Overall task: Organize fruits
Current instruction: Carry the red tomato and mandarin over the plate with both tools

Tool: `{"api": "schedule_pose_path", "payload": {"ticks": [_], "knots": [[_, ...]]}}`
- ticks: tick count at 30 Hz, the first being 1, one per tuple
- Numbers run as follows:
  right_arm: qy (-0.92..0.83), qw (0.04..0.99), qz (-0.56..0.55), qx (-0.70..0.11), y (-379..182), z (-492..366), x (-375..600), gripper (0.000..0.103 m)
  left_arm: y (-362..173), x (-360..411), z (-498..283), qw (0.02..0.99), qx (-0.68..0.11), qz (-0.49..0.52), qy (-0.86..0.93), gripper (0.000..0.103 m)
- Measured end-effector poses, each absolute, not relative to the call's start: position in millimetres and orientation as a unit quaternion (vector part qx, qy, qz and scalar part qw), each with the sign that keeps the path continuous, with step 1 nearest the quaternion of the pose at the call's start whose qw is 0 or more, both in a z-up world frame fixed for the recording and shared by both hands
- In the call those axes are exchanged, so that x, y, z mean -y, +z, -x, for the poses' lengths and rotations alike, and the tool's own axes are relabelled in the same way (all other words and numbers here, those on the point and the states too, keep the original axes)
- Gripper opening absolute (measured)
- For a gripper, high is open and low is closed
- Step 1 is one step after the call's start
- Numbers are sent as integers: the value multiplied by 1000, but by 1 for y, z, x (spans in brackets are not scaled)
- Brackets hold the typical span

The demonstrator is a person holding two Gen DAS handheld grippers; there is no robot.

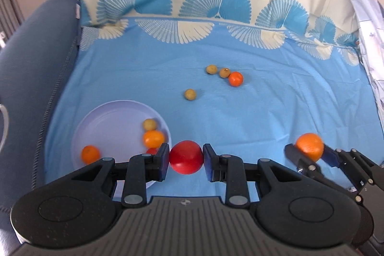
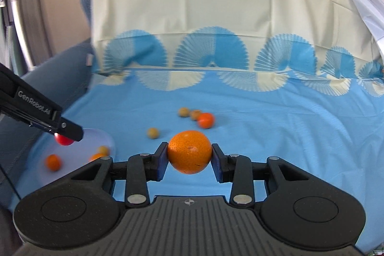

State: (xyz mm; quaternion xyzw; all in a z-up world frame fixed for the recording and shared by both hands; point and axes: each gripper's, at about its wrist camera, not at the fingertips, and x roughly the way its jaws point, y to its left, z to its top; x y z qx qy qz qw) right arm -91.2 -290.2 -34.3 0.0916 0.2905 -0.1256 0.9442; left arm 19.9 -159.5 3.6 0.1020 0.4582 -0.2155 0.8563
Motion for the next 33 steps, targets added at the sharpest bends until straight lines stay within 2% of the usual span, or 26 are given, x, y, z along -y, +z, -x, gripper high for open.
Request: {"api": "schedule_pose_path", "payload": {"ticks": [18,33], "knots": [[13,962,8,-273,13,142,143,39,31,18,57,889,-433,-61,-138,33],[36,961,47,-271,21,149,113,39,35,-8,65,895,-425,-38,-133,33]]}}
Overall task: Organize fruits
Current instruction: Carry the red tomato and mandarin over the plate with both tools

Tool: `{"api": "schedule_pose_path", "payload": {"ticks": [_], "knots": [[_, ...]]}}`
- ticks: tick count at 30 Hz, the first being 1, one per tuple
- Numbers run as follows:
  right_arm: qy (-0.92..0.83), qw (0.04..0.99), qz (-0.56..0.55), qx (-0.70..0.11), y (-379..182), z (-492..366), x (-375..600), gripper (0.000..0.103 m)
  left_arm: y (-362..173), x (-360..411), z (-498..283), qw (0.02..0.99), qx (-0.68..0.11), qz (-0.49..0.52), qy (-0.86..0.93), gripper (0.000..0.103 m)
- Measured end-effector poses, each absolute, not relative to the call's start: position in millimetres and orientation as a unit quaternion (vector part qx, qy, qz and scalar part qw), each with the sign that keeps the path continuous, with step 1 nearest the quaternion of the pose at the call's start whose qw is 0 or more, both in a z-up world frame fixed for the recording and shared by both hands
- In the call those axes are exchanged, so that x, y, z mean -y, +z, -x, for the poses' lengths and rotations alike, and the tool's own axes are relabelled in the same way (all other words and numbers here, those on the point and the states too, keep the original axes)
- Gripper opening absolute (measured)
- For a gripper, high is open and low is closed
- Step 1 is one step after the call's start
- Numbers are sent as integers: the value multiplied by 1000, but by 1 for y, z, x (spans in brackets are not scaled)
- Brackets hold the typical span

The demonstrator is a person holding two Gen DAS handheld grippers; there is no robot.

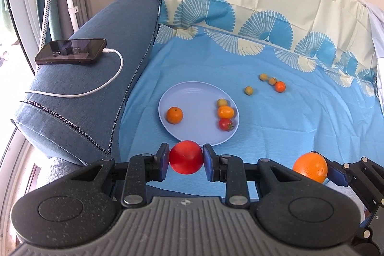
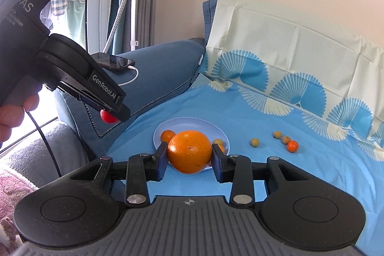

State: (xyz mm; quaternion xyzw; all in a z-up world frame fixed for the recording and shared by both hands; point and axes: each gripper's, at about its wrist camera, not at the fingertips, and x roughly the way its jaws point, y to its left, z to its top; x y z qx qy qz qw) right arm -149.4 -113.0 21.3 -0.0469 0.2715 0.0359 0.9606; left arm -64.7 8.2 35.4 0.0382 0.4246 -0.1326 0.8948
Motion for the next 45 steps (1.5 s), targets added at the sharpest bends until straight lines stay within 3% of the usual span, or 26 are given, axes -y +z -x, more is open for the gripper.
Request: {"api": "schedule_pose_path", "payload": {"ticks": [45], "knots": [[8,942,-11,-336,-8,98,131,39,10,-10,2,884,-455,-26,-103,33]]}}
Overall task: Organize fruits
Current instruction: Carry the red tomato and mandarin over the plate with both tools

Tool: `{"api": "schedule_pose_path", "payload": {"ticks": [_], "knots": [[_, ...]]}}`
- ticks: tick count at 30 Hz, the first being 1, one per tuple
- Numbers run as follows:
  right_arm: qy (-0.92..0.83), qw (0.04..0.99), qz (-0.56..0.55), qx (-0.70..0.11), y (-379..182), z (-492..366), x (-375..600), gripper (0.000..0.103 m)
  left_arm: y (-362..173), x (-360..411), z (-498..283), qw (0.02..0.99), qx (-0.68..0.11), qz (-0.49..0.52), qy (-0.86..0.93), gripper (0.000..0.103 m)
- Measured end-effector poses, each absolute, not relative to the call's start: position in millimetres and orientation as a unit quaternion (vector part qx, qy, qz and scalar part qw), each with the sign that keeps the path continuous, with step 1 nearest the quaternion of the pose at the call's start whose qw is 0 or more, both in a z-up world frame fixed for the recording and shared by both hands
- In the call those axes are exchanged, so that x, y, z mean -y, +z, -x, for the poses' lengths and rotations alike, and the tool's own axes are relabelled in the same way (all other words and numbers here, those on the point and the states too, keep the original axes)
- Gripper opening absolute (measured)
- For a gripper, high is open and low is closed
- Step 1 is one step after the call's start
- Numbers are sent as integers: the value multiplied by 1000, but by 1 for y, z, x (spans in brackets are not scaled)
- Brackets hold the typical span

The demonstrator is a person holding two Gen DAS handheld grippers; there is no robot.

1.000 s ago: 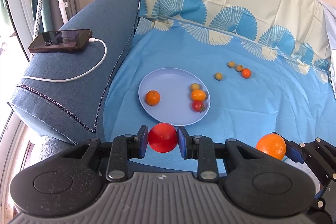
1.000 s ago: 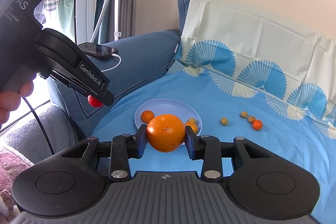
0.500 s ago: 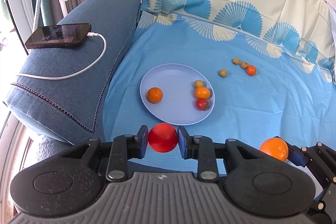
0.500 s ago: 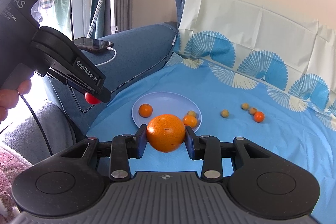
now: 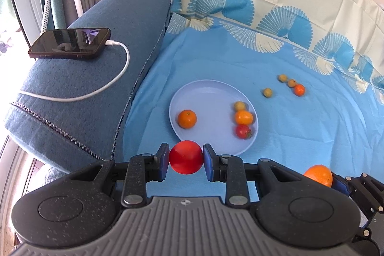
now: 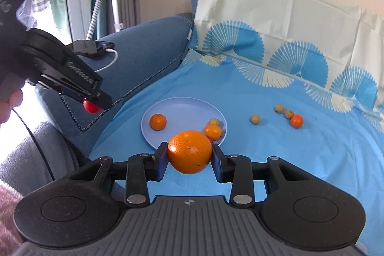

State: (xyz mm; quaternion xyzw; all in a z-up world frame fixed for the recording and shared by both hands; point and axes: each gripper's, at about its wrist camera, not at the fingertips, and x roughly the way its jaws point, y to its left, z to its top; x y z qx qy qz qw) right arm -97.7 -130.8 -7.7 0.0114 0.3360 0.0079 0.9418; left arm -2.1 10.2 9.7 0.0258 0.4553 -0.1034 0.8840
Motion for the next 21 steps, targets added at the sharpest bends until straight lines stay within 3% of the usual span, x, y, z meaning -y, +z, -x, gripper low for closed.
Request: {"api": "schedule_pose_path", "payload": {"ticks": [21], "knots": [[17,924,-26,-381,-57,-17,146,39,-33,15,-91,871,-484,-33,-79,33]]}}
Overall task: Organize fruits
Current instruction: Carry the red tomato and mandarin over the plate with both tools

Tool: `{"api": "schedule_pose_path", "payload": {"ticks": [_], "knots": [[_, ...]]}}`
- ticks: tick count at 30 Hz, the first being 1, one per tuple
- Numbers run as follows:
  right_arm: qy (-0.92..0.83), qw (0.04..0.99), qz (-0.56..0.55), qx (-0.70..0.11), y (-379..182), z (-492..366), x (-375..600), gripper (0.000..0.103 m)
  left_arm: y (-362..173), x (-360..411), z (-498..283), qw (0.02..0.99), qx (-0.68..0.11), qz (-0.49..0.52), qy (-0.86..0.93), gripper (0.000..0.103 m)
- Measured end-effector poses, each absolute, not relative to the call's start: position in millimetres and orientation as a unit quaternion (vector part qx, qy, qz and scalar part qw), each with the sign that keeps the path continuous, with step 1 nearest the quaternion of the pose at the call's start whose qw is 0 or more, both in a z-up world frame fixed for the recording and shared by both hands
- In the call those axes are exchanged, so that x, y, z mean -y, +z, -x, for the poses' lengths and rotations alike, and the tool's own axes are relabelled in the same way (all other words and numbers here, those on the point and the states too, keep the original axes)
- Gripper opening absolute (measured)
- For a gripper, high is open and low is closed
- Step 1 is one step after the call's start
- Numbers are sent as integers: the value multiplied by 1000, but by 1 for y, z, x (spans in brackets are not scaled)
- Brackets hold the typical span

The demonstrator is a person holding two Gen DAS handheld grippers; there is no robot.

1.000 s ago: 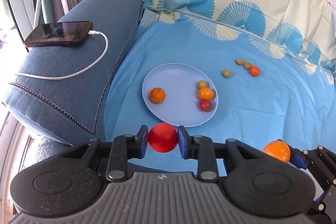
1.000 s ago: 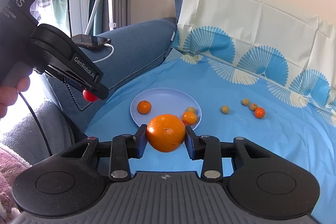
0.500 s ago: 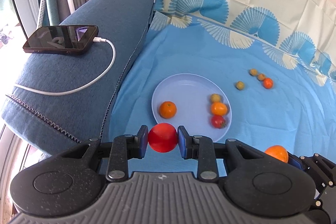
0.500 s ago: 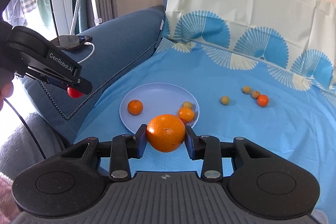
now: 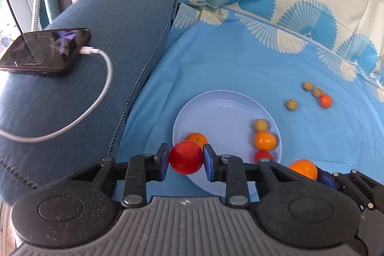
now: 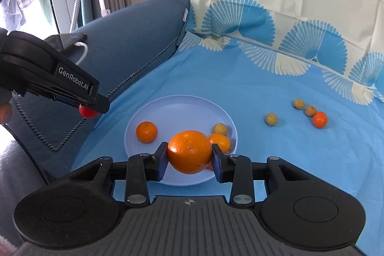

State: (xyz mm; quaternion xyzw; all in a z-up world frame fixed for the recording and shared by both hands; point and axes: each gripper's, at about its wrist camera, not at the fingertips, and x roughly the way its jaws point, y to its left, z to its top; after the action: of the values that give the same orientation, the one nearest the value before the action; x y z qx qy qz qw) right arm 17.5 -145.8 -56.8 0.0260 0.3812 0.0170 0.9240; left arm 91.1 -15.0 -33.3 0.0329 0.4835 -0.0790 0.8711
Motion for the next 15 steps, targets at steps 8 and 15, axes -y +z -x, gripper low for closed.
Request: {"api": "schedule_pose_path", "payload": {"ticks": [8,15], "knots": [[18,911,-27,-411,-92,-60,154,39,-69,32,-129,860,-502,-48,-73,33],[21,905,-39,-423,-110,-80,162,39,-89,42,-149,852,-515,-66,-65,33]]}}
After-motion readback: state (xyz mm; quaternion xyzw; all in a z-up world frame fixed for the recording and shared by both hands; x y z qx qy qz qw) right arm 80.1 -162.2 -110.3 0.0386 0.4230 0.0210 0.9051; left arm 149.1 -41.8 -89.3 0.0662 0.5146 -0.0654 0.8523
